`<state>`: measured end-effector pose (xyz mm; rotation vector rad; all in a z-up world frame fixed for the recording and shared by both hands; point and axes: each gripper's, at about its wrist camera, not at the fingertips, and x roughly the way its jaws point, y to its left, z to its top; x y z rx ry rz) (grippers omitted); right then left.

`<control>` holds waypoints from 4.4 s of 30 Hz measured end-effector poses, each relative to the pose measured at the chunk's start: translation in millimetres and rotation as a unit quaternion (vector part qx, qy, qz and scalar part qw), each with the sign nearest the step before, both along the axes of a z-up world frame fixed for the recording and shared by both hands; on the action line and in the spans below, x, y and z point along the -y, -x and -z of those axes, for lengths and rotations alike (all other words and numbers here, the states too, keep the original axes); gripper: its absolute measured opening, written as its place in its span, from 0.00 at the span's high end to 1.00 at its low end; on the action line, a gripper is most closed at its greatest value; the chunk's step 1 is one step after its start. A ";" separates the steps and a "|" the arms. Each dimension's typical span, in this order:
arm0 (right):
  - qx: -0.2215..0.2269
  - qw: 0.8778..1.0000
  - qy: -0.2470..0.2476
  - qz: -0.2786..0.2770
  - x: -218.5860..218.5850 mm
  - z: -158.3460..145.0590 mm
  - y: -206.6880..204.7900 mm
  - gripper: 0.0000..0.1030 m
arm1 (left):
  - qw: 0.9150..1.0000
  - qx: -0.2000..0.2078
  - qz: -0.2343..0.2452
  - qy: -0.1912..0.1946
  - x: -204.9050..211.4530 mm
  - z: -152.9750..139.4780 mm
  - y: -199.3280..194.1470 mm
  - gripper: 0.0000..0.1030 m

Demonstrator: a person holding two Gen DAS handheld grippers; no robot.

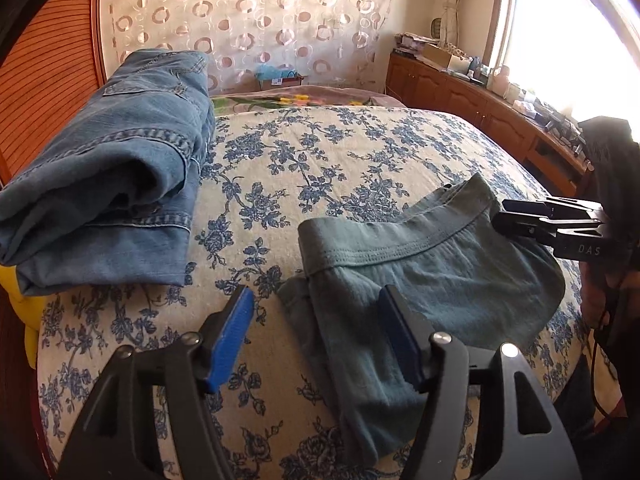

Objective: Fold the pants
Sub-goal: 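Close the left gripper on the shorts waistband while the right gripper grips the shorts edge, then lift the folded grey-green shorts with both grippers and carry them over the folded jeans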

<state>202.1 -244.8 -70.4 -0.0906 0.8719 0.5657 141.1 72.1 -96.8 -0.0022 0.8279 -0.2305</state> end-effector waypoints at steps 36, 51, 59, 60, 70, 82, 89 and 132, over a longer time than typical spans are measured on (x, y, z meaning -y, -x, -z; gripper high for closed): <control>-0.007 1.000 -0.009 0.019 9.4 7.4 16.4 0.84 | 0.999 -0.038 0.032 0.018 17.9 13.6 -24.9 0.60; -0.022 0.999 0.001 0.033 7.7 9.6 3.7 0.60 | 0.998 -0.038 0.042 0.032 17.4 13.4 -29.4 0.75; -0.033 0.999 -0.021 0.027 9.7 10.5 1.6 0.78 | 0.997 -0.036 0.048 0.049 16.8 12.9 -27.5 0.86; -0.037 0.999 -0.031 0.021 10.4 10.9 2.2 0.80 | 0.997 -0.035 0.048 0.049 16.5 12.6 -26.8 0.87; 0.005 0.999 -0.044 0.003 9.8 -14.1 20.5 0.87 | 0.997 -0.006 0.049 0.062 14.6 -6.6 -12.1 0.91; 0.053 0.998 -0.042 -0.011 3.1 -43.6 35.1 0.87 | 0.996 0.033 0.049 0.064 15.2 -35.1 2.6 0.91; 0.085 0.995 -0.049 -0.019 2.9 -63.1 40.3 0.88 | 0.994 0.071 0.041 0.072 14.1 -60.1 12.2 0.91; 0.174 0.969 0.016 -0.177 -254.1 -146.3 -130.7 0.89 | 0.980 0.156 -0.113 0.057 -157.7 -108.8 -44.0 0.91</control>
